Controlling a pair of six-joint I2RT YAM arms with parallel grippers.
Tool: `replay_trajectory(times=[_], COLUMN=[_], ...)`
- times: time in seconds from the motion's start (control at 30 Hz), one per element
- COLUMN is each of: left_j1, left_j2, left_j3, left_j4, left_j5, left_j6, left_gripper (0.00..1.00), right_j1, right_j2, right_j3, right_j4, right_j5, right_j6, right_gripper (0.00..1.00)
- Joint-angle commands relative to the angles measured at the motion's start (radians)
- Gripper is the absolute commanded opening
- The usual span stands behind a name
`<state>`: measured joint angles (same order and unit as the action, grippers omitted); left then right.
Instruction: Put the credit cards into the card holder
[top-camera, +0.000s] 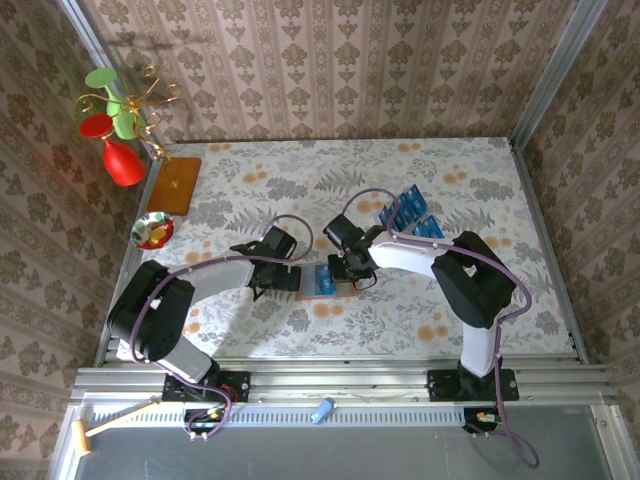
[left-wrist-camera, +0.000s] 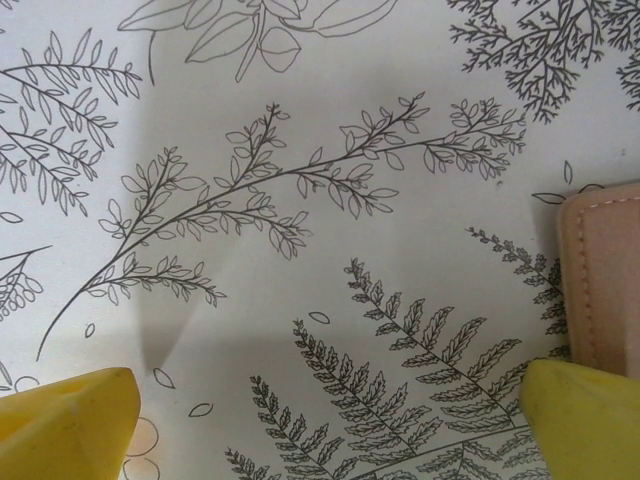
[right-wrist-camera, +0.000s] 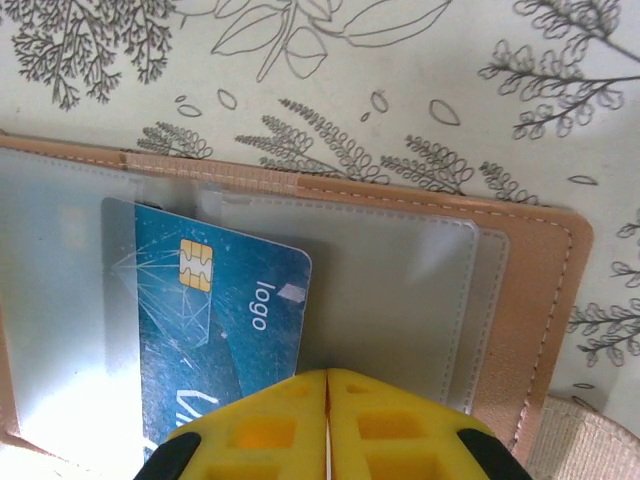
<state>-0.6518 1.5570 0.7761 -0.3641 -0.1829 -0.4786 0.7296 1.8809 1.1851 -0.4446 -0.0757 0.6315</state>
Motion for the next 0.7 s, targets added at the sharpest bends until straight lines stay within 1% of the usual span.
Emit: replay_trajectory(times=[0.0, 0.67], left_j1=[0.004, -0.005], left_j2=[0.033, 0.04], left_j3=[0.009, 0.011], left_j4=[0.012, 0.02], left_j5=[0.011, 0.019], left_j6=[0.008, 0.004], left_gripper=[1.0, 1.0], right_j1=[0.013, 0.027], right_j2=[0.024, 0.054], right_j3=[0.03, 0.061], right_j4=[0.012, 0.049], right_j5=[-0.024, -0.073], right_j6=[0.02, 0.049], right_gripper=[0.11, 0.1])
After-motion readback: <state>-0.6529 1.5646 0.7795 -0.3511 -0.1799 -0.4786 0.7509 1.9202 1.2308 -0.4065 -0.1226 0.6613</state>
